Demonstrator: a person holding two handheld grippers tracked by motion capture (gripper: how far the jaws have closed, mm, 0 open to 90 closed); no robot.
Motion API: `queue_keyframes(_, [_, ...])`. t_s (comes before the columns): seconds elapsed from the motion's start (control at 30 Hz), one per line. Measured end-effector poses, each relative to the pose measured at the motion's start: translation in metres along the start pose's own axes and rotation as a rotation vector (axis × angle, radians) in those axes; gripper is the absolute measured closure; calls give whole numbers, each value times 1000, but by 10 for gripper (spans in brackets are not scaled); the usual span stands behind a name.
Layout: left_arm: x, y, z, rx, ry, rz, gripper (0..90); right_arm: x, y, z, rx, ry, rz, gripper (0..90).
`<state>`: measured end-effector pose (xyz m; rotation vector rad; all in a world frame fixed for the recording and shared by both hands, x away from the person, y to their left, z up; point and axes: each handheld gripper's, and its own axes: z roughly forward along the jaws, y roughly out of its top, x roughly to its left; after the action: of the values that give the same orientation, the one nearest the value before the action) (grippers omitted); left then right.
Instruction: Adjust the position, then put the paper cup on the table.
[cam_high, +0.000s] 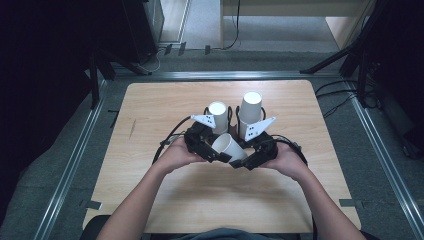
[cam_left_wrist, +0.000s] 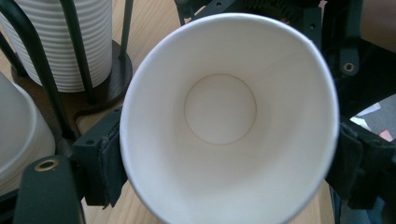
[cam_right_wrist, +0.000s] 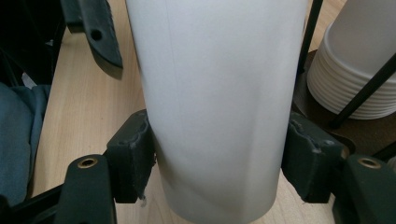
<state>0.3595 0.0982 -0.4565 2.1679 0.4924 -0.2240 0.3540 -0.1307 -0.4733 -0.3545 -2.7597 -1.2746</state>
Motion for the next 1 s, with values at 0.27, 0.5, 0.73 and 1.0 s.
queue_keyframes(0.27, [1, -1, 2, -6, -22, -11, 210, 0, 1, 1, -7, 22, 5, 331])
queue_keyframes(0.5, [0, -1, 3, 29, -11, 11, 236, 1, 0, 5, 22, 27, 8, 334])
queue_keyframes(0.73, [-1, 0, 2, 25, 3, 15, 255, 1, 0, 4, 12, 21, 10, 334])
queue_keyframes(1.0, [-1, 1, 0, 20, 17, 11, 267, 1, -1, 5, -2, 11, 20, 317])
